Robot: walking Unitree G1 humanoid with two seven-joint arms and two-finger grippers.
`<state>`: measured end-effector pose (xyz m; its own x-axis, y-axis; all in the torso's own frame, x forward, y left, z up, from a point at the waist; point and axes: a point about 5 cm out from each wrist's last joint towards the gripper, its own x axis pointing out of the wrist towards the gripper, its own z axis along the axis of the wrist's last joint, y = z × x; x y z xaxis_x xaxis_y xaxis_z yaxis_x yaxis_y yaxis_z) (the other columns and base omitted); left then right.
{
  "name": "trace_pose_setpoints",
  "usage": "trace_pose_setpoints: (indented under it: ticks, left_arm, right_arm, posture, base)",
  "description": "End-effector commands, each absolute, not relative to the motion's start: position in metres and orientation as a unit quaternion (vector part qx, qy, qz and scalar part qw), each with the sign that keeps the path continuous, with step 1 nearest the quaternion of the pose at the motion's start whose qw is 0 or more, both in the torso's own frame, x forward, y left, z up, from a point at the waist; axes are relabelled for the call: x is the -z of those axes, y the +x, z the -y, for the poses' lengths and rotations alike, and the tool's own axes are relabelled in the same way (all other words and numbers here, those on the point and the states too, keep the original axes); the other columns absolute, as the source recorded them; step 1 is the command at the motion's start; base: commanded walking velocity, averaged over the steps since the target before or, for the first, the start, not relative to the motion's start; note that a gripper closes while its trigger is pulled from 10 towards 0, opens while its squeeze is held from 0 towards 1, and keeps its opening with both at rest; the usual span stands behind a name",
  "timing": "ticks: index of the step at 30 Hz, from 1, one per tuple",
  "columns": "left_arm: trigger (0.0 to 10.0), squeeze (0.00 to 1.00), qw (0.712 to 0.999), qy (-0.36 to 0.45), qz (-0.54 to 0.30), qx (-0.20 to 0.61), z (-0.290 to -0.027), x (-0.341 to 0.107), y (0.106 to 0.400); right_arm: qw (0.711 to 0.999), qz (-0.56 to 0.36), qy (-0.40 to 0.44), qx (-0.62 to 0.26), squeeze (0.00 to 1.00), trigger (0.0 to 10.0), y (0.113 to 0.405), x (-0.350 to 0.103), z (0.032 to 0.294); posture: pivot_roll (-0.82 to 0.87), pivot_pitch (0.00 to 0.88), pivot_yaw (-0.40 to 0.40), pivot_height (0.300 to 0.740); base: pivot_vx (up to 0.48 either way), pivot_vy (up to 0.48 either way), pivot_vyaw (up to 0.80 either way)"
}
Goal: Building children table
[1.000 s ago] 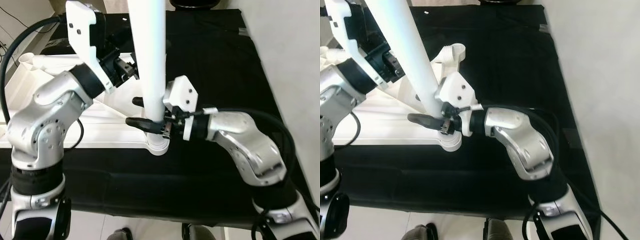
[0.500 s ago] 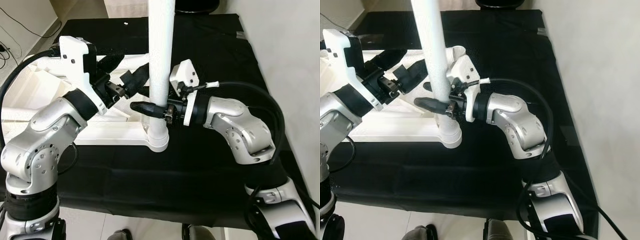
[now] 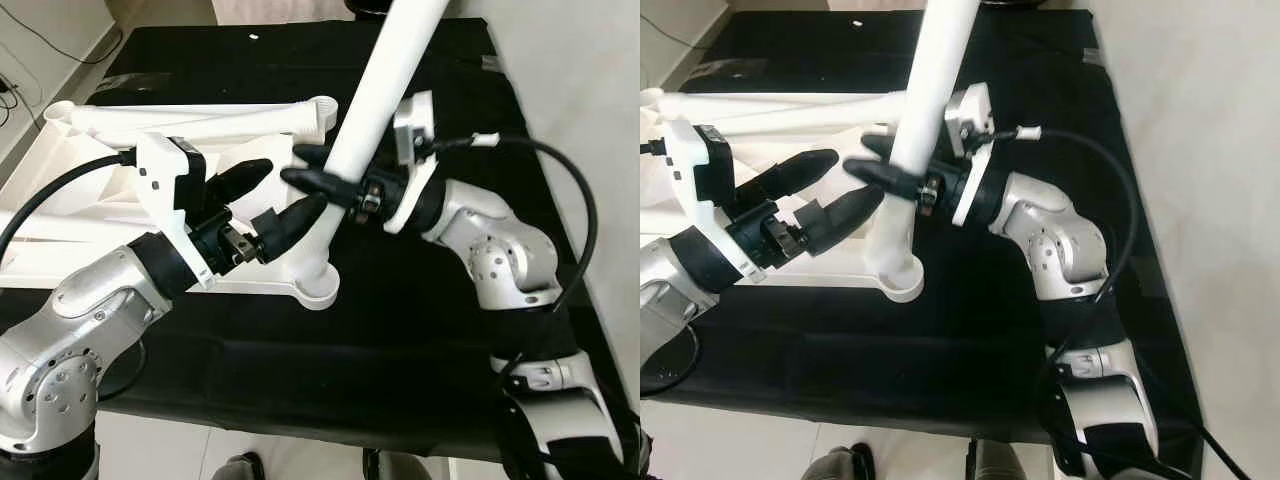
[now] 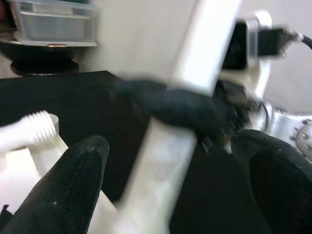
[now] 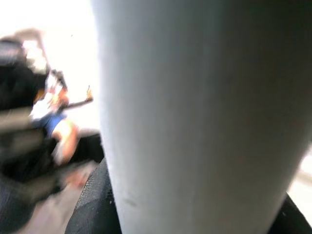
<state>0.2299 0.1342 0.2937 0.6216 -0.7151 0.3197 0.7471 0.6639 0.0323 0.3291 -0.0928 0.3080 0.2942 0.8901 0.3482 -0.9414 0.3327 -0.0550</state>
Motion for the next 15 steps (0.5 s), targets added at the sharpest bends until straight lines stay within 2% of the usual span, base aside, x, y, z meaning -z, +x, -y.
trace_pose_setpoints:
  ticks: [1,7,9,11,12,13,14,15]
  left_arm:
    - [10.0,0.00,0.894,-0.061,0.134,0.423,-0.126,-0.283,0.220]
    - [10.0,0.00,0.889,-0.072,0.096,0.442,-0.119,-0.265,0.210]
    - [10.0,0.00,0.884,-0.075,0.033,0.461,-0.113,-0.237,0.195]
    - [10.0,0.00,0.884,-0.075,0.033,0.461,-0.113,-0.237,0.195]
    - [10.0,0.00,0.883,-0.072,-0.007,0.464,-0.110,-0.220,0.186]
    - [10.0,0.00,0.883,-0.071,-0.048,0.462,-0.108,-0.202,0.175]
    - [10.0,0.00,0.883,-0.071,-0.048,0.462,-0.108,-0.202,0.175]
    - [10.0,0.00,0.883,-0.070,-0.075,0.458,-0.107,-0.190,0.167]
  right_arm:
    - [0.806,0.190,0.096,-0.552,0.00,10.0,0.331,-0.316,0.099]
    - [0.799,0.192,0.071,-0.566,0.00,10.0,0.327,-0.317,0.104]
    - [0.771,0.177,-0.014,-0.612,0.00,10.0,0.314,-0.306,0.100]
    - [0.771,0.177,-0.014,-0.612,0.00,10.0,0.314,-0.306,0.100]
    - [0.749,0.168,-0.045,-0.639,0.00,10.0,0.305,-0.301,0.093]
    - [0.716,0.162,-0.063,-0.676,0.00,10.0,0.294,-0.298,0.084]
    - [0.716,0.162,-0.063,-0.676,0.00,10.0,0.294,-0.298,0.084]
    - [0.691,0.158,-0.070,-0.702,0.00,10.0,0.286,-0.298,0.078]
  posture:
    - [0.01,0.177,0.014,0.740]
    - [0.01,0.172,0.014,0.740]
    - [0.02,0.175,0.012,0.740]
    - [0.02,0.175,0.012,0.740]
    - [0.02,0.182,0.013,0.740]
    - [0.02,0.191,0.014,0.740]
    - [0.02,0.191,0.014,0.740]
    - [0.03,0.206,0.015,0.740]
  base:
    - [0.000,0.000,0.00]
    - [0.000,0.000,0.00]
    - [0.000,0.000,0.00]
    - [0.000,0.000,0.00]
    - [0.000,0.000,0.00]
    - [0.000,0.000,0.00]
    - [0.000,0.000,0.00]
    - [0.000,0.000,0.00]
